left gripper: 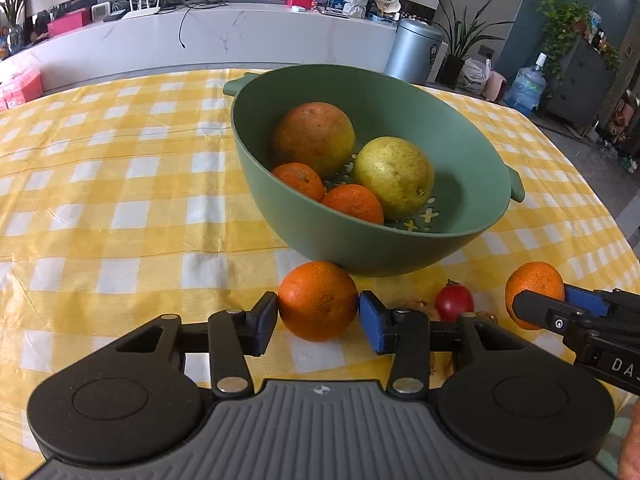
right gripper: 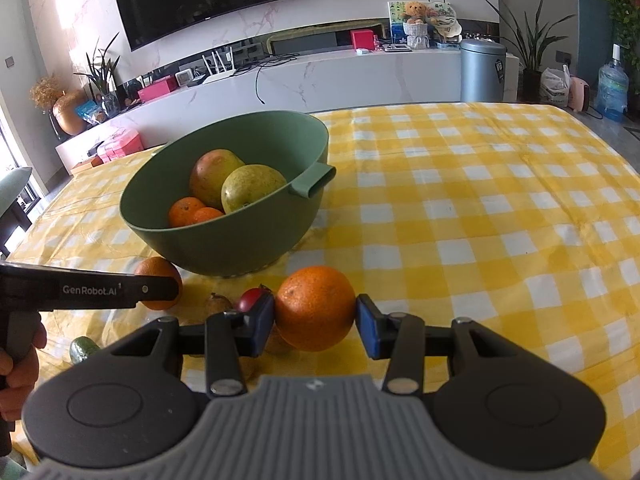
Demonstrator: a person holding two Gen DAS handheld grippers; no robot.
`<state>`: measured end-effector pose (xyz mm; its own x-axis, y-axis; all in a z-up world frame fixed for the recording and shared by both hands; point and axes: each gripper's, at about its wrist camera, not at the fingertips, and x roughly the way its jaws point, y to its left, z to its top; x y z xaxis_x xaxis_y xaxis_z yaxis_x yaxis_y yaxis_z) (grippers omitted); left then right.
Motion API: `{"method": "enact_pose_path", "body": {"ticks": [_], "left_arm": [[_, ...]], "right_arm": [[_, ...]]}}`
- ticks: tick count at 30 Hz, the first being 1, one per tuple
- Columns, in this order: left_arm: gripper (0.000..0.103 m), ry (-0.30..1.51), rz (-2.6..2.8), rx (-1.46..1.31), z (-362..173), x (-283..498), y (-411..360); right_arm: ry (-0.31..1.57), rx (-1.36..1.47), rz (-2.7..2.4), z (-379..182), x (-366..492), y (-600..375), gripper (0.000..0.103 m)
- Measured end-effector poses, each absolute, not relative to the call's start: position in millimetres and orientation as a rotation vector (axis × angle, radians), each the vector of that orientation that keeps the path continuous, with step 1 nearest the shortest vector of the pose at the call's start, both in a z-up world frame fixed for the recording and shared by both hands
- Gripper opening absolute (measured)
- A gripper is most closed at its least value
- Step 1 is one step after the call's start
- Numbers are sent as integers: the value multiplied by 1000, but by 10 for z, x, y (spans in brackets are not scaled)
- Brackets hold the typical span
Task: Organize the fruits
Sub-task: 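Grasp an orange with the right gripper while the left gripper grasps another orange, then carry both oranges with both grippers over the green colander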
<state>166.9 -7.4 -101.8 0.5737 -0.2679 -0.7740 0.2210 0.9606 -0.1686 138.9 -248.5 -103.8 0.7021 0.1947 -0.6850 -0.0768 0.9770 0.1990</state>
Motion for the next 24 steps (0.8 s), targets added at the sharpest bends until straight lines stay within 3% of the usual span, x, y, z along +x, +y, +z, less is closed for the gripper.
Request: {"method": "enact_pose_path", "body": {"ticks": [24], "left_arm": [[49, 832, -276, -141, -346, 1449, 108]], "right_arm": [[726, 129, 211, -709, 1350, -2404, 42]]}}
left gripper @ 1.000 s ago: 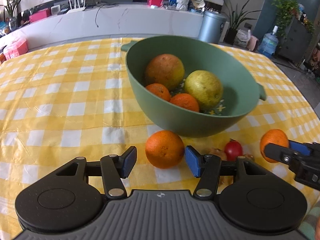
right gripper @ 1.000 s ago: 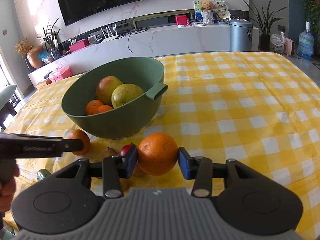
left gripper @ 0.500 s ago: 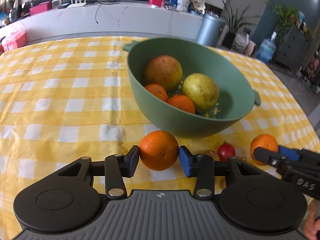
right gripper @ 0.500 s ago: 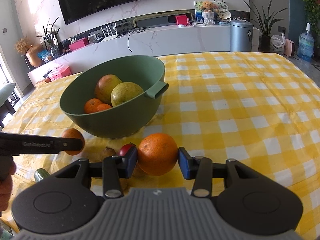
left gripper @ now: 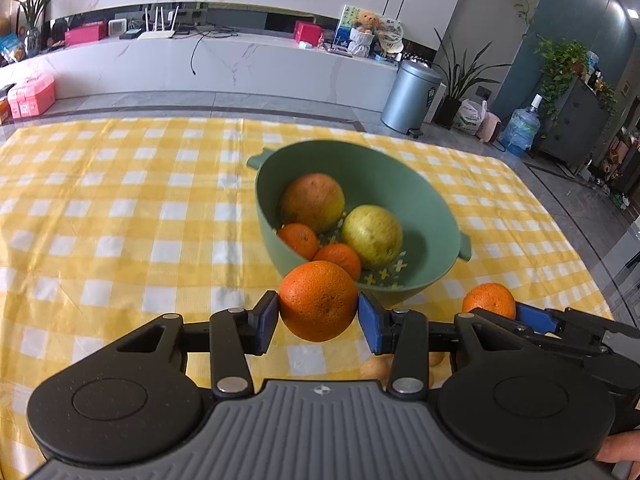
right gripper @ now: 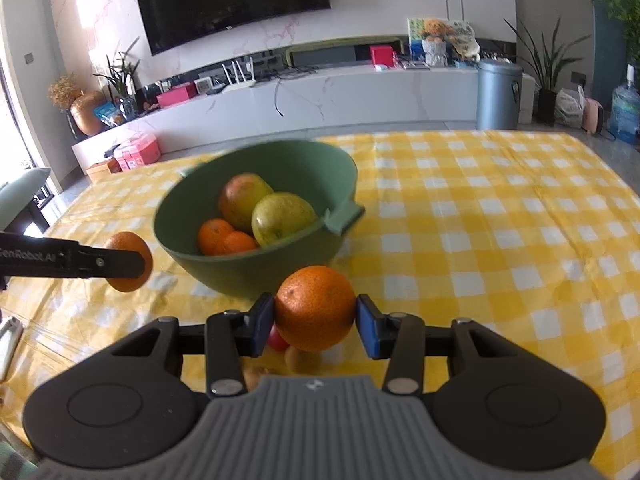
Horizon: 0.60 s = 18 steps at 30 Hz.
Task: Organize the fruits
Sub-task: 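Carry both oranges with both grippers over the green colander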
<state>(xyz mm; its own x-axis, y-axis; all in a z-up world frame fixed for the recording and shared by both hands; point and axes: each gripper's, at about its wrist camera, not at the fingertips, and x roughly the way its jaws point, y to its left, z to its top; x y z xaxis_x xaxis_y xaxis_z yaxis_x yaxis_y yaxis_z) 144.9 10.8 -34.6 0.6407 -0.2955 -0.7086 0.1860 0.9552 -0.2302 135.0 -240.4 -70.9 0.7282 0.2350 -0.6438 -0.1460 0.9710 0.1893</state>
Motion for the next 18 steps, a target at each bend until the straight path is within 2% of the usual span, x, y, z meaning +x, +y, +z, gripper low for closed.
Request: {"method": "enact_pose_path", "body": {"ticks": [9, 18], "left_arm": [[49, 811, -304, -141, -195, 1671, 23], [49, 854, -318, -109, -279, 2004, -109]], "right_arm": [[657, 51, 306, -341, 1559, -2267, 42], [685, -97, 376, -354, 1929, -2079, 41]]}}
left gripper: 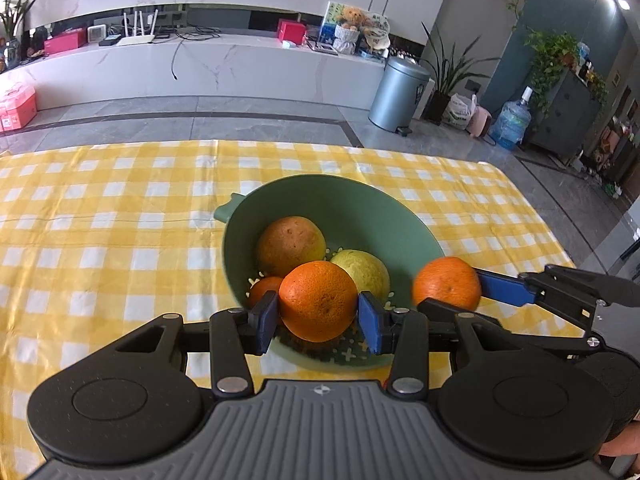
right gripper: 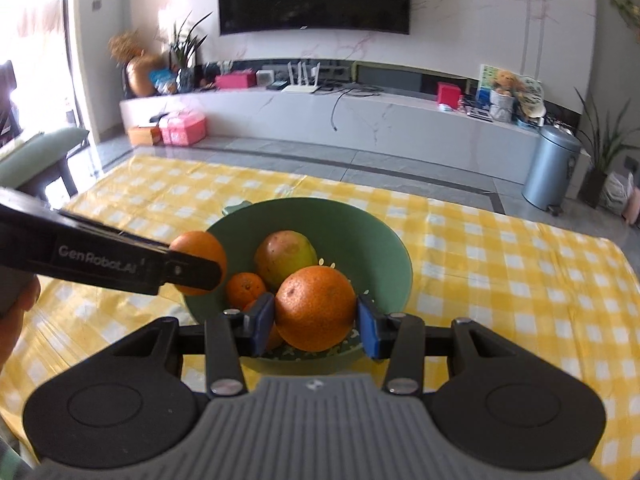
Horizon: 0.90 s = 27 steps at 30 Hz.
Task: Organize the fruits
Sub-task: 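Carry both oranges with both grippers over the green colander, then open both grippers to drop the oranges into the colander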
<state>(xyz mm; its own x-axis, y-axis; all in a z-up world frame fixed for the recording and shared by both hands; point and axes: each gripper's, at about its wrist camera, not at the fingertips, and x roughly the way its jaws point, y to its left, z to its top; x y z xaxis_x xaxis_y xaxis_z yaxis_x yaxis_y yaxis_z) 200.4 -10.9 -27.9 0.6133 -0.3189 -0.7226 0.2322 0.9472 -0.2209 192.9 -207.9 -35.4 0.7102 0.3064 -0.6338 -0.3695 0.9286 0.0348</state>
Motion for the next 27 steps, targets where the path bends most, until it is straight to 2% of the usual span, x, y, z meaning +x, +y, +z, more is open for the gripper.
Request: {"method": "enact_pose_path", "body": {"ticks": [27], "left_arm": [[50, 943, -319, -20, -633, 2356, -226]], "right_arm": [[770, -257, 451, -622, 2401, -1866, 42]]}}
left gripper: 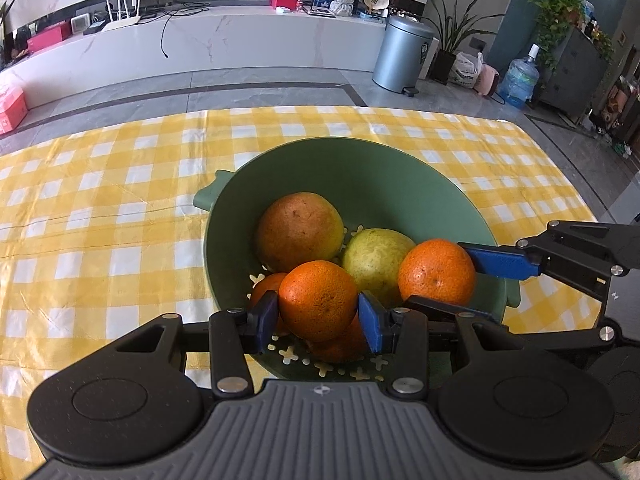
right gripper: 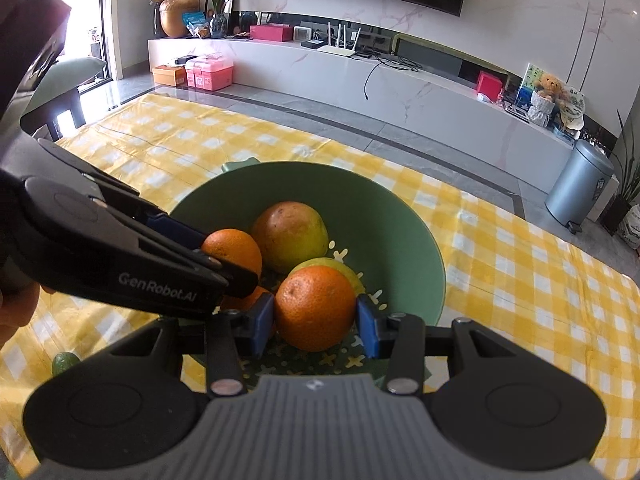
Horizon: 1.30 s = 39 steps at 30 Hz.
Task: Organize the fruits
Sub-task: 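Open both grippers to drop the oranges into the colander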
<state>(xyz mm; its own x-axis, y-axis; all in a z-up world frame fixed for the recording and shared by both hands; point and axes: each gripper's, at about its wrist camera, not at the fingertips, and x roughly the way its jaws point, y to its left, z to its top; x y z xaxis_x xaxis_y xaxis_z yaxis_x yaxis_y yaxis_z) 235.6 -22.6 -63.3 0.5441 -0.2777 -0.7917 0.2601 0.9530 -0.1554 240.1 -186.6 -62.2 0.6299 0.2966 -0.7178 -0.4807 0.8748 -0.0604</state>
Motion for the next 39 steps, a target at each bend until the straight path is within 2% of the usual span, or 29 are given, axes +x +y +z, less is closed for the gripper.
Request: {"method": "enact_pose_path", "body": {"ticks": [3, 11, 15, 19, 39], "left_arm": [[50, 941, -319, -22, -632, 2352, -225], [62, 934, -330, -40, -564, 2316, -180], [62, 900, -324, -72, -423, 2248, -101], [69, 858, -297, -92, -260, 2162, 2], [70, 958, -155, -21, -359, 1934, 290]], "right_arm": [[772, -261, 450, -619, 2399, -1867, 42], [780, -259, 448, -611, 2412, -1863, 42], [770, -252, 452, -553, 2422, -1861, 42], [760, -255, 465, -506, 2444, -1806, 42], [828, -236, 474, -662, 2593, -1464, 42]]}}
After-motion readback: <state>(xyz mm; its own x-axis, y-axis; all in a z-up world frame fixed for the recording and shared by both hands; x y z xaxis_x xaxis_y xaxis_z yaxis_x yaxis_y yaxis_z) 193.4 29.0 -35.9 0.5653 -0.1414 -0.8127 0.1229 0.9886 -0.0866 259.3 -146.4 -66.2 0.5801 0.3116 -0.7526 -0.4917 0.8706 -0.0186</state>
